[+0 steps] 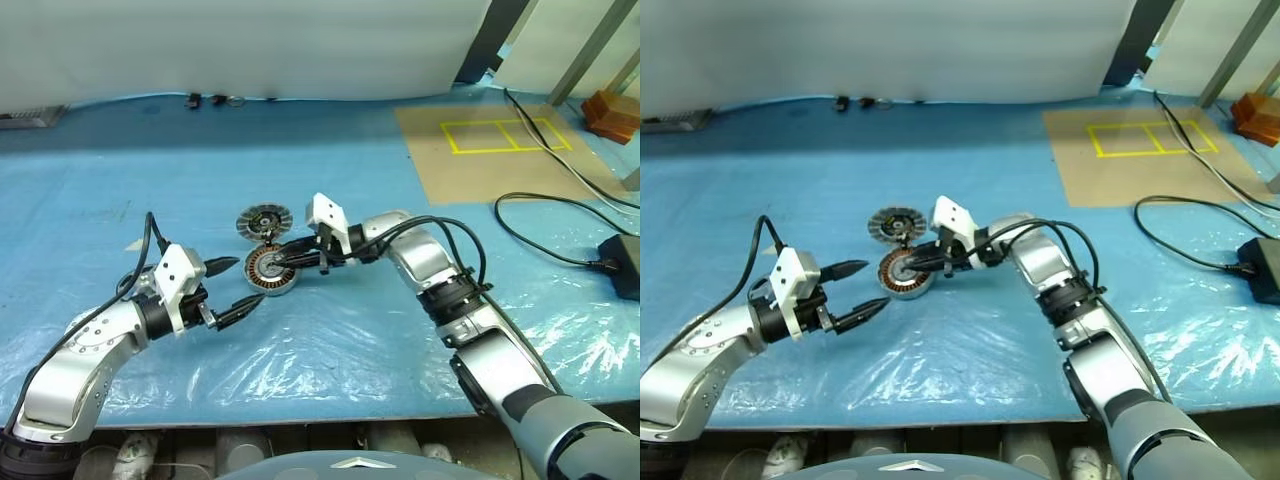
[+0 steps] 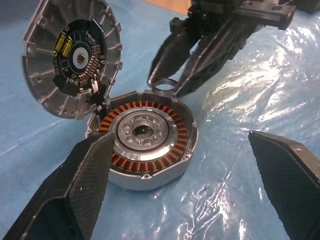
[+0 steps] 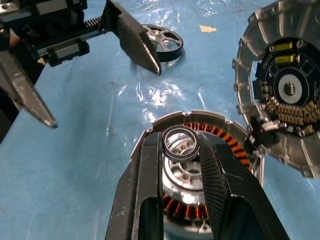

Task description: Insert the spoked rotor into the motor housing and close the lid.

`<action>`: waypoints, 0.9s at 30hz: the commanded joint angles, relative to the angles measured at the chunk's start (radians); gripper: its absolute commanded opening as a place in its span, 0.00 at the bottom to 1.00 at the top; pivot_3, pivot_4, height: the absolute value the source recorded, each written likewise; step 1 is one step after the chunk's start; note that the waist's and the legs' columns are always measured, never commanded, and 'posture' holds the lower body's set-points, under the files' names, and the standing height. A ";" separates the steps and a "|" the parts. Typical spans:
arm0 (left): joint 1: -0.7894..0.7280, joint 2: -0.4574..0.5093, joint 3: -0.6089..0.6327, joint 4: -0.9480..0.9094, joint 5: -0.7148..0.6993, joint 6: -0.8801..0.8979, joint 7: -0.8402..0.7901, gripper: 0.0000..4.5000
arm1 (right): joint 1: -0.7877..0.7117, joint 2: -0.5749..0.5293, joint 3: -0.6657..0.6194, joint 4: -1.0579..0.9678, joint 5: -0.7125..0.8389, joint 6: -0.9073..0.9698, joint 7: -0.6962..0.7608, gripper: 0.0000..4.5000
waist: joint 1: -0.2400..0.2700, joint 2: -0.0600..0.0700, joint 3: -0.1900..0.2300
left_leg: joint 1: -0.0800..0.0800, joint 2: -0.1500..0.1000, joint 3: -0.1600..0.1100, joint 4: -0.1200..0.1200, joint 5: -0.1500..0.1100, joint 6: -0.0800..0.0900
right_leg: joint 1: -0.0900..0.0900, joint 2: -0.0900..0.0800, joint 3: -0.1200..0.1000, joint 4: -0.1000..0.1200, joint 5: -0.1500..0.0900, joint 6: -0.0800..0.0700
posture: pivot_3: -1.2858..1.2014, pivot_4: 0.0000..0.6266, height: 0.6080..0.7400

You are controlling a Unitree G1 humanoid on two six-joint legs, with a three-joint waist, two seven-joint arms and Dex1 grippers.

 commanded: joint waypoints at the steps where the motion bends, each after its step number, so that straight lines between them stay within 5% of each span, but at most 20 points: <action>1: 0.019 0.006 0.026 -0.032 0.003 -0.026 0.002 1.00 | -0.032 0.029 0.010 0.059 -0.027 -0.063 -0.016 0.15 | 0.000 0.000 0.000 | 0.000 0.000 0.000 0.000 0.000 0.000 | 0.000 0.000 0.000 0.000 0.000 0.000 | 0.52 0.24 1.00; 27: 0.028 -0.007 0.033 -0.017 0.020 -0.044 0.035 1.00 | -0.061 0.076 0.032 0.233 -0.144 -0.214 -0.036 0.15 | 0.001 0.000 0.000 | 0.000 0.000 0.000 0.001 0.001 0.002 | 0.000 0.000 -0.001 0.002 0.000 0.000 | 0.52 0.24 1.00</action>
